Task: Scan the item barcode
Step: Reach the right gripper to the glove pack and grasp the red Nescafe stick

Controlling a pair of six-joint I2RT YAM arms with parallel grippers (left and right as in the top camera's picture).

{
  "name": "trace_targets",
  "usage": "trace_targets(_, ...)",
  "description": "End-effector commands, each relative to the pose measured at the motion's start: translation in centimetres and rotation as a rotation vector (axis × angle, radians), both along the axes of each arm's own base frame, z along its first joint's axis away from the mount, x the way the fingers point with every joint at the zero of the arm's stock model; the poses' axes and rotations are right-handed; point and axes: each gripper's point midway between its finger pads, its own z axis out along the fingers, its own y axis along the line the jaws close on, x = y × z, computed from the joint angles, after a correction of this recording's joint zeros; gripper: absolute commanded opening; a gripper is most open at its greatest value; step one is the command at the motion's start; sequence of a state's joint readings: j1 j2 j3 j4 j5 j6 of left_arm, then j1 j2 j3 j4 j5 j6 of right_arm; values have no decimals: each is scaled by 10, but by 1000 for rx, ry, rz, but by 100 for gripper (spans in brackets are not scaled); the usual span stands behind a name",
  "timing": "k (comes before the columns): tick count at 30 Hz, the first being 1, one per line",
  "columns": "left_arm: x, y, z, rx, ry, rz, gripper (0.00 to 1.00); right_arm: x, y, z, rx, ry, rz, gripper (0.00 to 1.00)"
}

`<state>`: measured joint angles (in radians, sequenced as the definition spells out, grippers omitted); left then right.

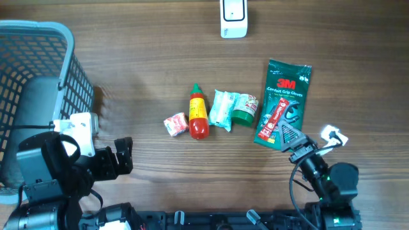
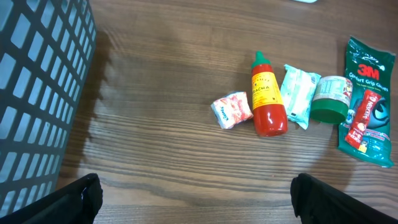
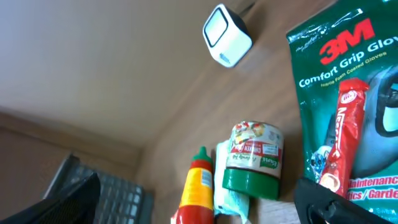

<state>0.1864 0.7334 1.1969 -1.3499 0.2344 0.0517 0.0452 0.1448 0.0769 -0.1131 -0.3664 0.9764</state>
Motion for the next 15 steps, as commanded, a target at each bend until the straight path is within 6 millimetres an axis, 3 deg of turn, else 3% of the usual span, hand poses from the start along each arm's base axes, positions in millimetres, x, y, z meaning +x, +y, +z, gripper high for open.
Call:
trace_targets(1, -1, -2, 2, 5, -14, -21, 100, 6, 5, 31, -105, -1, 53, 100)
trace_targets(7, -1, -2, 2, 5, -14, -21, 100, 33, 3, 30, -248, 274, 101, 99)
trace_targets(8, -1, -2, 2, 5, -14, -21, 100, 42, 2, 27, -262, 388, 102, 99)
trace_targets(12, -1, -2, 2, 5, -14, -21, 100, 69, 3, 24, -263, 541, 112, 100)
trace_targets(15, -1, -2, 2, 5, -14, -21, 100, 84, 9, 4, -228, 604, 135, 100)
